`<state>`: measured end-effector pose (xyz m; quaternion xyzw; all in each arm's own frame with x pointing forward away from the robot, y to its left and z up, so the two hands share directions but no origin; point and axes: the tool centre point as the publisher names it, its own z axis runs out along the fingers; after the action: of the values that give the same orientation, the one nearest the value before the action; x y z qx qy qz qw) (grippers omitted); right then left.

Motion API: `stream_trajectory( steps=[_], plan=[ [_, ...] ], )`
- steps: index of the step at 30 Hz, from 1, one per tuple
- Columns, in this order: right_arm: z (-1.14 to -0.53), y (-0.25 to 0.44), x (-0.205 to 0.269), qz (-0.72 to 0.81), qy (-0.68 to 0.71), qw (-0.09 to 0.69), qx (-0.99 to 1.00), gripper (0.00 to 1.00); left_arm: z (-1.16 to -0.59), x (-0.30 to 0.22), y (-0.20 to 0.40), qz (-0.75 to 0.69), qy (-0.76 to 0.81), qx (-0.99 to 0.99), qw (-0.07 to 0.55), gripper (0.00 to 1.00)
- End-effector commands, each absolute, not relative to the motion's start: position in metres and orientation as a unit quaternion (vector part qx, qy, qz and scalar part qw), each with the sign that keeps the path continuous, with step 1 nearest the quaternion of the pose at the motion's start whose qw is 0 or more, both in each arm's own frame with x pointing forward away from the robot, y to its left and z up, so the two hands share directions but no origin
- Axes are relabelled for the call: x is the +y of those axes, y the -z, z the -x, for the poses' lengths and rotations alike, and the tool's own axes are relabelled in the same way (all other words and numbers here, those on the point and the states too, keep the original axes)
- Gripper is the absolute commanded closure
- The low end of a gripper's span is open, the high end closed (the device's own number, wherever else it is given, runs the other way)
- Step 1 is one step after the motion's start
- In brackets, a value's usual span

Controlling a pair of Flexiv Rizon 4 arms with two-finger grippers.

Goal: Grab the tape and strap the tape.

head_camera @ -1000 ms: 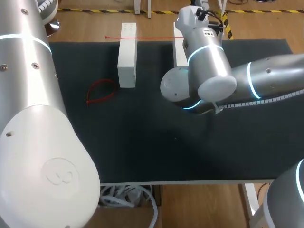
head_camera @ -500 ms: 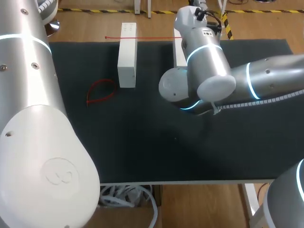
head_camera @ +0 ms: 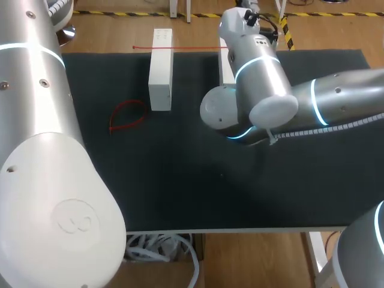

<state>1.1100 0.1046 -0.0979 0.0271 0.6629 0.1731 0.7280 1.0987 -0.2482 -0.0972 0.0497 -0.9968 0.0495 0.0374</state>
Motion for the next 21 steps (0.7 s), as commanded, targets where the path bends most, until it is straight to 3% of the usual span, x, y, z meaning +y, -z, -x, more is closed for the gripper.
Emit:
stream_trajectory(
  steps=[1, 21],
  plan=[
    [-1.1093, 0.0957, 0.1055, -0.025, -0.174, 0.725, 0.666, 1.00, -1.1014, -0.2509, 0.0943, -0.050, -0.045, -0.997, 0.041, 1.00],
    [-1.1084, 0.0946, 0.1129, -0.018, -0.182, 0.724, 0.665, 1.00, -1.1014, -0.2509, 0.0943, -0.050, -0.045, -0.997, 0.041, 1.00]
  ],
)
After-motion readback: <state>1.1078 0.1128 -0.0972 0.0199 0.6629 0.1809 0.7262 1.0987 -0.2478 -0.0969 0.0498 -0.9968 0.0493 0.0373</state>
